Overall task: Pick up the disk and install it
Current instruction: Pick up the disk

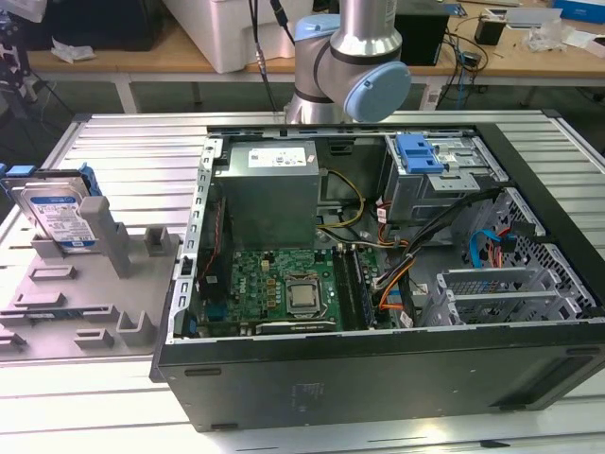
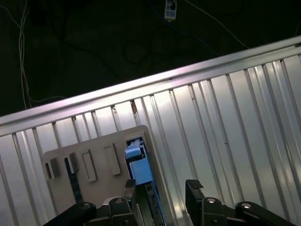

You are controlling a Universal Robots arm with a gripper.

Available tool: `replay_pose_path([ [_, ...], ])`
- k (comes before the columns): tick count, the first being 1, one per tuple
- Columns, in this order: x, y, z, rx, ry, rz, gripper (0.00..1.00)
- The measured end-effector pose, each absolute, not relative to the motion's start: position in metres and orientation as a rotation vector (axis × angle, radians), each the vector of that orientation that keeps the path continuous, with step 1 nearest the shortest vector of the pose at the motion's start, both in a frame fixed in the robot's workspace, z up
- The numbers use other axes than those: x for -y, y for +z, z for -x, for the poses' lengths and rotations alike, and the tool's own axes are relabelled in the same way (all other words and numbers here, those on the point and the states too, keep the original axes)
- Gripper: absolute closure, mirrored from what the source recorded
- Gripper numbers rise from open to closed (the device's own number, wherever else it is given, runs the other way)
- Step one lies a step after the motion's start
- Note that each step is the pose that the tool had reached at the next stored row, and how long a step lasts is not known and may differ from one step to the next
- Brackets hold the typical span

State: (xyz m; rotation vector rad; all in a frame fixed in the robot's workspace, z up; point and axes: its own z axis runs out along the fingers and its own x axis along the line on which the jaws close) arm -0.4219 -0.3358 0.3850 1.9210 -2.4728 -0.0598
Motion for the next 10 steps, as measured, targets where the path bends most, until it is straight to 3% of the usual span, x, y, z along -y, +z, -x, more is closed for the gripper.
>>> replay_pose_path([
  [10,0.3358,0.3847,0.423,2.435,-0.059,-1.968,0.46],
])
